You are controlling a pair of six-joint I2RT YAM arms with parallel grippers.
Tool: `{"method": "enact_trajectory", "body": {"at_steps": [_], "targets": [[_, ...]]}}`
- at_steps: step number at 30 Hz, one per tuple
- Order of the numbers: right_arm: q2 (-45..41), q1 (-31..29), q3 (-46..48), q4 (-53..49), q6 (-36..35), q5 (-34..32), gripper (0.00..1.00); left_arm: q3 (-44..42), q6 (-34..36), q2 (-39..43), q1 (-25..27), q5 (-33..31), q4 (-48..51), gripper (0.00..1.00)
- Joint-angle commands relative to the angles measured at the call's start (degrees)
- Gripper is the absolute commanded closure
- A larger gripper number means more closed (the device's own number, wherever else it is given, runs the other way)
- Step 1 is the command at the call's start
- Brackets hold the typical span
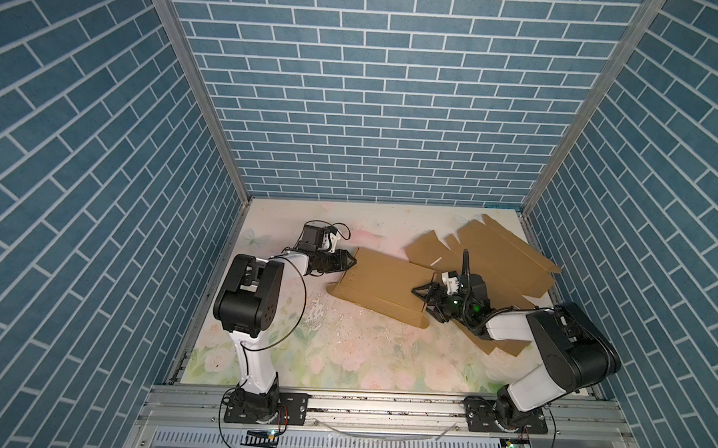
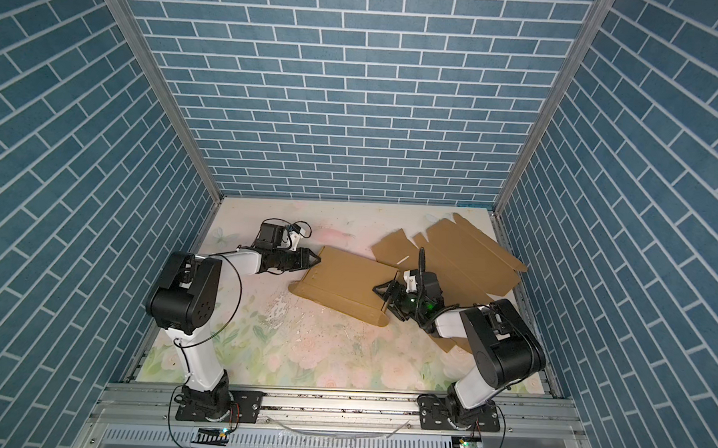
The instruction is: Fold the paper box
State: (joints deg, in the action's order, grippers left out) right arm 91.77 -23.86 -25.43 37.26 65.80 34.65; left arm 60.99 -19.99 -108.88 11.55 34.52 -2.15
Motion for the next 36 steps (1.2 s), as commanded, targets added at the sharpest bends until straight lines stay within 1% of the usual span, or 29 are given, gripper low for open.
{"method": "enact_trajectory", "body": {"at_steps": [1, 5, 9, 14, 17, 20, 22, 24, 27, 30, 32, 33, 36], "targets": [[1.5, -0.7, -1.2, 7.4, 5.0, -1.1, 0.21, -1.5, -0.5, -2.0, -0.5, -2.4, 3.3, 0.43], [3.0, -0.7, -0.9, 11.4, 9.2, -1.4, 0.30, -1.9, -1.5, 2.3, -1.0, -1.6, 2.9, 0.37], [3.5, -0.6, -1.5, 12.6, 13.5, -0.9, 0.37, -2.2, -0.1, 9.4, -2.3, -3.3, 4.1, 0.30], [3.3, -0.1, -3.4, 10.3, 18.3, 1.7, 0.42, -0.8, 5.6, 17.8, -2.6, -5.5, 10.0, 0.28], [1.8, 0.7, -5.6, 6.1, 20.4, 4.4, 0.44, -1.7, 12.2, 24.1, -1.5, -8.2, 12.3, 0.28], [-0.6, 1.7, -8.7, -1.3, 20.1, 7.6, 0.44, -4.5, 21.8, 31.8, 2.6, -12.3, 12.5, 0.26], [-2.0, 2.5, -11.1, -6.5, 19.5, 10.0, 0.45, -5.5, 28.5, 36.1, 6.5, -14.8, 13.7, 0.25], [-2.4, 3.1, -13.8, -11.3, 18.8, 12.6, 0.45, -6.2, 34.8, 38.9, 10.6, -17.1, 15.4, 0.24], [-2.4, 3.9, -16.8, -15.4, 18.8, 16.0, 0.46, -7.4, 44.0, 41.9, 16.6, -18.8, 18.2, 0.22], [-2.5, 4.3, -18.9, -18.4, 18.8, 18.3, 0.47, -8.0, 51.6, 42.2, 23.3, -21.6, 19.9, 0.19], [-2.7, 4.5, -19.9, -19.9, 18.8, 19.7, 0.47, -7.2, 56.9, 41.1, 27.1, -24.9, 22.7, 0.18], [-2.8, 4.6, -20.4, -20.8, 18.7, 20.4, 0.47, -6.8, 59.0, 40.5, 28.4, -26.0, 24.2, 0.17], [-3.1, 4.9, -21.4, -22.5, 18.7, 22.2, 0.48, -6.7, 62.7, 39.3, 29.9, -27.4, 25.2, 0.16]]}}
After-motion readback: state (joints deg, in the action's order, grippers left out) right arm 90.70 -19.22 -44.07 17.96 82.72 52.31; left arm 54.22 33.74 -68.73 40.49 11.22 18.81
